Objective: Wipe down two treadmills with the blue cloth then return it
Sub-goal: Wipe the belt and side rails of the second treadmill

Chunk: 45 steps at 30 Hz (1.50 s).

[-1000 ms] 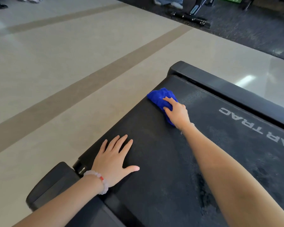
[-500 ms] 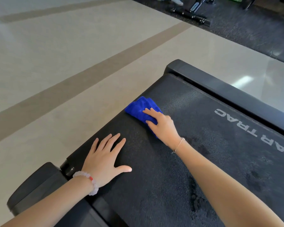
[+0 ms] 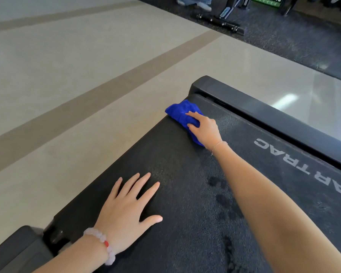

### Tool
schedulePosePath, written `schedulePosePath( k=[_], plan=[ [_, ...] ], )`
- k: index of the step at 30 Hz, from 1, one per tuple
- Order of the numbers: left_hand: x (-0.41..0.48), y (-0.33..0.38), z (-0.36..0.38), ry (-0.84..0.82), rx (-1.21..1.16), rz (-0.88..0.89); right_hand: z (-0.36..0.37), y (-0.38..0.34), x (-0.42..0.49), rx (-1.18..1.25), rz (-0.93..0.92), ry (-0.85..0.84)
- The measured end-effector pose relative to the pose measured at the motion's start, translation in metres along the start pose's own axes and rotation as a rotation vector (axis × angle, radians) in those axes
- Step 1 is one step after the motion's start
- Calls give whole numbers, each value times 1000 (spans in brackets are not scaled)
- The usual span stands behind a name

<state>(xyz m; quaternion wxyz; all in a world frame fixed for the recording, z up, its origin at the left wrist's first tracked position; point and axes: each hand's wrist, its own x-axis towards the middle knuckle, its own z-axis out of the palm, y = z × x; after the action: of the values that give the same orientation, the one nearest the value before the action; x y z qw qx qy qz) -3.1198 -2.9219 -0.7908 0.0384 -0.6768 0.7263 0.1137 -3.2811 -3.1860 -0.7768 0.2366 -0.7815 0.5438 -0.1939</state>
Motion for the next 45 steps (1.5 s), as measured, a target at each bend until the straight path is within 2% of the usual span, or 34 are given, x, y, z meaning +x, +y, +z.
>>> schedulePosePath(
  k=[6,16,25,32,40,45],
  plan=[
    [6,-8,14,113,9,64,-14,25,57,-58,69,43],
    [7,-3,8,94,-12,52,-26,43,65,-74,98,65],
    [20,10,-12,72,47,13,-31,36,12,-67,89,53],
    [18,28,-18,11,-42,-10,-28,30,-61,-17,70,23],
    [5,42,-20,-77,35,-53,-17,23,-152,20,-67,-33],
    [3,52,-20,-72,14,-32,-17,31,-167,25,-139,-68]
  ],
)
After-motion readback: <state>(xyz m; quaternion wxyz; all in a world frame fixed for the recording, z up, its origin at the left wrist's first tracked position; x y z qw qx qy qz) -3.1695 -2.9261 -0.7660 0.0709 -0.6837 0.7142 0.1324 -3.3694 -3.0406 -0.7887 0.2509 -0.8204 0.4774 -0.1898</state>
